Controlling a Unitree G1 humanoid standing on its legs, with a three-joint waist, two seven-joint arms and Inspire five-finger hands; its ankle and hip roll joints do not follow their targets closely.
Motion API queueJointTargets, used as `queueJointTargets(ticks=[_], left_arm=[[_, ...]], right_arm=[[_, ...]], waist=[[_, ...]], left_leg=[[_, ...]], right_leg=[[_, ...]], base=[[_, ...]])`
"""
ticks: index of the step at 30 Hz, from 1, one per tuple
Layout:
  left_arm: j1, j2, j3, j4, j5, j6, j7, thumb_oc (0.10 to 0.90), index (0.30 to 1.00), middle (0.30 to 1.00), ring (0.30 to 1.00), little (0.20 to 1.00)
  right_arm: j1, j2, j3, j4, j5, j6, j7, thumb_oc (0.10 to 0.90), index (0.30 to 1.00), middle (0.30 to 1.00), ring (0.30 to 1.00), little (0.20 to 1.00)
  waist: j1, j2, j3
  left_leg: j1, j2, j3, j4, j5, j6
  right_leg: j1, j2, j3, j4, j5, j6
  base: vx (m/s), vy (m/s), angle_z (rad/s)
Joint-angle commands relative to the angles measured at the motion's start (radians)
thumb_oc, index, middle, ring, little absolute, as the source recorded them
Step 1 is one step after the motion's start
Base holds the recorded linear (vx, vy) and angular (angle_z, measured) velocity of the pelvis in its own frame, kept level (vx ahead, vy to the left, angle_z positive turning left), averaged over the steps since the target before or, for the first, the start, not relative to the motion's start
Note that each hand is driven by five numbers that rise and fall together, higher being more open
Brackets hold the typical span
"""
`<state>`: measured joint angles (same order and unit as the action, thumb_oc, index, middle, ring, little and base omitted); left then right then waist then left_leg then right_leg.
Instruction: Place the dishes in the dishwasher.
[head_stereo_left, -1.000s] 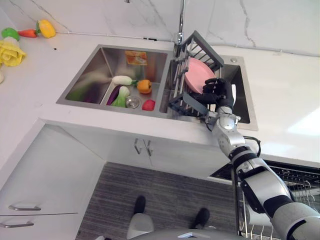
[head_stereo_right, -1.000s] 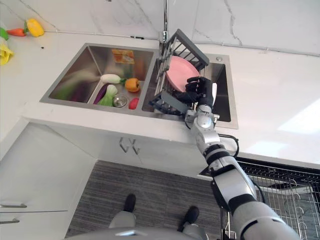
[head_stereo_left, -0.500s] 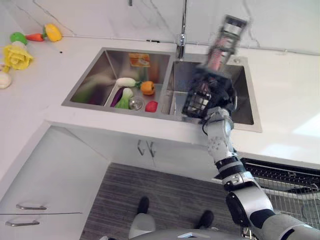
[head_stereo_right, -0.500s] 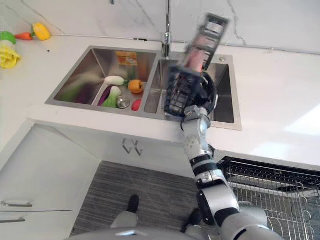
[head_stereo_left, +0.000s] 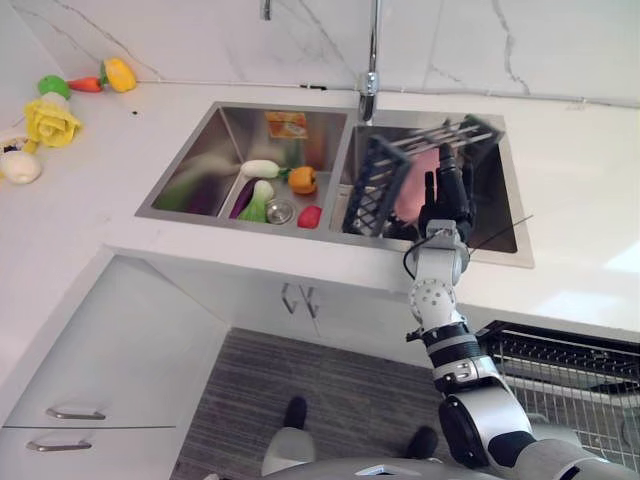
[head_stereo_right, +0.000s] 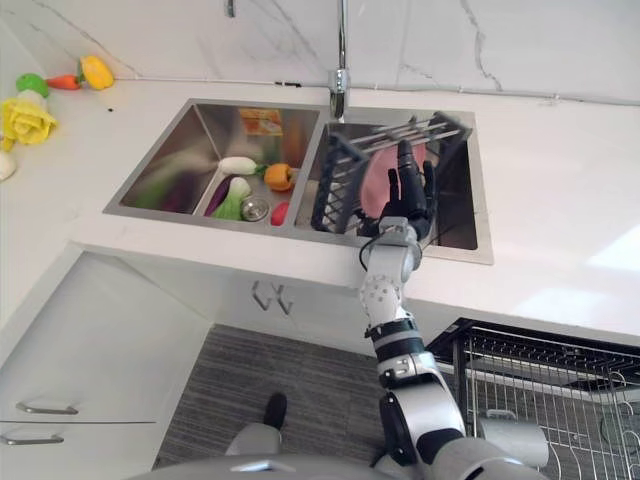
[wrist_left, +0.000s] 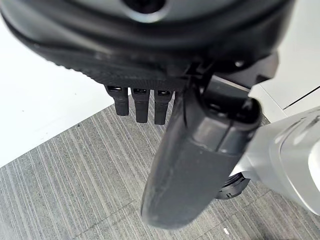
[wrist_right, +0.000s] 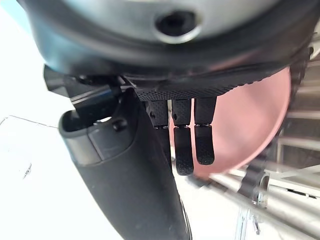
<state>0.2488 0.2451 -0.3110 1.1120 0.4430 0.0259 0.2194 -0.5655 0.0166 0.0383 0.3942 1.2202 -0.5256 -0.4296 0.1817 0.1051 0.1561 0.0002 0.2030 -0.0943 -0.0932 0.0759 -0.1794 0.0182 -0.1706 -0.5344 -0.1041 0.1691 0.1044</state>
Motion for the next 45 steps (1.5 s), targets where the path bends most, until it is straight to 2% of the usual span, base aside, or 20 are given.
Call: queueJointTargets(ticks=[1, 8, 13, 21, 23, 26, 27, 29, 32, 36, 37, 40, 42, 43, 44, 45], left_arm=[[-0.016, 0.064, -0.099, 0.045, -0.001, 0.021, 0.008, 0.8, 0.9, 0.9, 0.9, 0.9], [-0.012, 0.071, -0.095, 0.039, 0.006, 0.019, 0.001, 0.8, 0.9, 0.9, 0.9, 0.9], [-0.027, 0.076, -0.088, 0.033, -0.002, 0.023, -0.007, 0.8, 0.9, 0.9, 0.9, 0.9], [-0.045, 0.079, -0.065, 0.033, -0.019, 0.03, -0.008, 0.8, 0.9, 0.9, 0.9, 0.9], [-0.046, 0.071, -0.039, 0.039, -0.053, 0.035, -0.005, 0.8, 0.9, 0.9, 0.9, 0.9], [-0.058, 0.027, 0.092, 0.091, -0.254, 0.048, 0.006, 0.8, 0.9, 0.9, 0.9, 0.9], [-0.058, 0.026, 0.093, 0.092, -0.257, 0.048, 0.006, 0.8, 0.9, 0.9, 0.9, 0.9], [-0.07, 0.0, 0.151, 0.114, -0.36, 0.051, -0.002, 0.8, 0.9, 0.9, 0.9, 0.9], [-0.072, -0.008, 0.164, 0.114, -0.381, 0.045, -0.016, 0.8, 0.9, 0.9, 0.9, 0.9], [-0.069, -0.017, 0.196, 0.098, -0.419, 0.031, -0.044, 0.8, 0.9, 0.9, 0.9, 0.9], [-0.069, -0.017, 0.195, 0.099, -0.419, 0.031, -0.044, 0.8, 0.9, 0.9, 0.9, 0.9], [-0.07, -0.04, 0.271, 0.152, -0.531, 0.033, -0.112, 0.8, 0.9, 0.9, 0.9, 0.9], [-0.073, -0.047, 0.293, 0.166, -0.57, 0.032, -0.135, 0.8, 0.9, 0.9, 0.9, 0.9], [-0.084, -0.058, 0.333, 0.182, -0.615, 0.026, -0.17, 0.8, 0.9, 0.9, 0.9, 0.9], [-0.085, -0.058, 0.332, 0.183, -0.616, 0.025, -0.171, 0.8, 0.9, 0.9, 0.9, 0.9], [-0.089, -0.06, 0.347, 0.187, -0.615, 0.018, -0.184, 0.8, 0.9, 0.9, 0.9, 0.9]], right_arm=[[-0.072, -0.023, -0.06, -0.154, -0.032, -0.04, 0.075, 0.4, 0.3, 0.3, 0.3, 0.3], [-0.076, -0.033, -0.063, -0.197, -0.021, -0.047, 0.098, 0.4, 0.3, 0.3, 0.3, 0.3], [-0.1, -0.045, -0.064, -0.319, -0.014, -0.073, 0.143, 0.4, 0.3, 0.3, 0.3, 0.3], [-0.092, -0.083, -0.046, -0.426, -0.007, -0.071, 0.19, 0.4, 0.3, 0.3, 0.3, 0.3], [-0.067, -0.089, -0.041, -0.453, -0.01, -0.062, 0.196, 0.4, 0.3, 0.3, 0.3, 0.3], [0.023, -0.11, -0.023, -0.513, -0.018, -0.021, 0.219, 0.4, 0.3, 0.3, 0.3, 0.3], [0.025, -0.11, -0.021, -0.515, -0.018, -0.021, 0.219, 0.4, 0.3, 0.3, 0.3, 0.3], [0.085, -0.135, -0.012, -0.541, -0.02, 0.013, 0.241, 0.4, 0.3, 0.3, 0.3, 0.3], [0.125, -0.169, -0.018, -0.558, -0.035, 0.036, 0.253, 0.4, 0.3, 0.3, 0.3, 0.3], [0.209, -0.277, -0.066, -0.583, -0.145, 0.079, 0.251, 0.4, 0.3, 0.3, 0.3, 0.3], [0.21, -0.277, -0.065, -0.584, -0.146, 0.08, 0.249, 0.4, 0.3, 0.3, 0.3, 0.3], [0.275, -0.364, -0.169, -0.575, -0.31, 0.128, 0.236, 0.4, 0.3, 0.3, 0.3, 0.3], [0.293, -0.378, -0.195, -0.573, -0.357, 0.14, 0.226, 0.4, 0.3, 0.3, 0.3, 0.3], [0.337, -0.419, -0.259, -0.558, -0.495, 0.17, 0.207, 0.53, 0.495, 0.495, 0.495, 0.495], [0.338, -0.418, -0.259, -0.56, -0.499, 0.172, 0.204, 0.588, 0.582, 0.582, 0.582, 0.582], [0.369, -0.451, -0.298, -0.549, -0.605, 0.196, 0.2, 0.8, 0.9, 0.9, 0.9, 0.9]], waist=[[0.035, -0.022, 0.002], [0.025, -0.016, -0.012], [0.015, -0.023, -0.033], [0.0, -0.047, -0.072], [-0.005, -0.05, -0.083], [-0.025, -0.062, -0.107], [-0.026, -0.061, -0.107], [-0.048, -0.07, -0.123], [-0.066, -0.073, -0.131], [-0.111, -0.078, -0.14], [-0.109, -0.078, -0.141], [-0.163, -0.082, -0.145], [-0.171, -0.083, -0.146], [-0.192, -0.086, -0.145], [-0.189, -0.085, -0.145], [-0.197, -0.083, -0.142]], left_leg=[[0.062, -0.032, 0.041, 0.011, -0.127, 0.053], [0.076, -0.03, 0.052, 0.012, -0.131, 0.05], [0.096, -0.024, 0.062, 0.014, -0.139, 0.051], [0.115, -0.028, 0.073, 0.017, -0.144, 0.058], [0.126, -0.028, 0.078, 0.018, -0.15, 0.061], [0.147, -0.031, 0.092, 0.022, -0.16, 0.067], [0.148, -0.031, 0.093, 0.022, -0.16, 0.067], [0.164, -0.033, 0.108, 0.026, -0.168, 0.072], [0.171, -0.034, 0.121, 0.028, -0.174, 0.076], [0.184, -0.043, 0.151, 0.023, -0.181, 0.086], [0.184, -0.043, 0.153, 0.023, -0.181, 0.086], [0.201, -0.061, 0.19, 0.022, -0.192, 0.102], [0.205, -0.066, 0.203, 0.021, -0.196, 0.106], [0.208, -0.075, 0.217, 0.02, -0.199, 0.112], [0.209, -0.075, 0.219, 0.02, -0.2, 0.112], [0.216, -0.075, 0.226, 0.02, -0.207, 0.115]], right_leg=[[0.05, -0.057, 0.051, 0.037, -0.134, 0.054], [0.064, -0.055, 0.054, 0.033, -0.136, 0.052], [0.074, -0.05, 0.068, 0.033, -0.141, 0.048], [0.079, -0.05, 0.084, 0.04, -0.145, 0.043], [0.081, -0.05, 0.091, 0.045, -0.148, 0.041], [0.085, -0.051, 0.1, 0.055, -0.154, 0.038], [0.086, -0.051, 0.1, 0.055, -0.154, 0.038], [0.086, -0.05, 0.116, 0.059, -0.154, 0.037], [0.078, -0.05, 0.134, 0.064, -0.153, 0.037], [0.051, -0.049, 0.17, 0.069, -0.143, 0.042], [0.05, -0.049, 0.172, 0.069, -0.143, 0.042], [0.021, -0.048, 0.226, 0.07, -0.123, 0.053], [0.014, -0.048, 0.241, 0.069, -0.118, 0.056], [0.001, -0.051, 0.256, 0.066, -0.106, 0.06], [0.0, -0.051, 0.258, 0.066, -0.106, 0.06], [-0.001, -0.048, 0.264, 0.065, -0.105, 0.063]], base=[[0.01, -0.001, -0.05], [0.0, -0.003, -0.06], [0.0, 0.001, -0.02], [-0.01, 0.012, -0.1], [-0.01, 0.035, -0.13], [0.01, 0.041, -0.13], [0.01, 0.026, -0.15], [0.01, 0.027, -0.21], [-0.01, 0.029, -0.21], [-0.01, 0.03, -0.18], [-0.03, 0.028, -0.44], [-0.03, 0.043, -0.43], [-0.04, 0.038, -0.36], [-0.04, 0.039, -0.47], [-0.03, 0.033, -0.51], [-0.04, 0.029, -0.48]])
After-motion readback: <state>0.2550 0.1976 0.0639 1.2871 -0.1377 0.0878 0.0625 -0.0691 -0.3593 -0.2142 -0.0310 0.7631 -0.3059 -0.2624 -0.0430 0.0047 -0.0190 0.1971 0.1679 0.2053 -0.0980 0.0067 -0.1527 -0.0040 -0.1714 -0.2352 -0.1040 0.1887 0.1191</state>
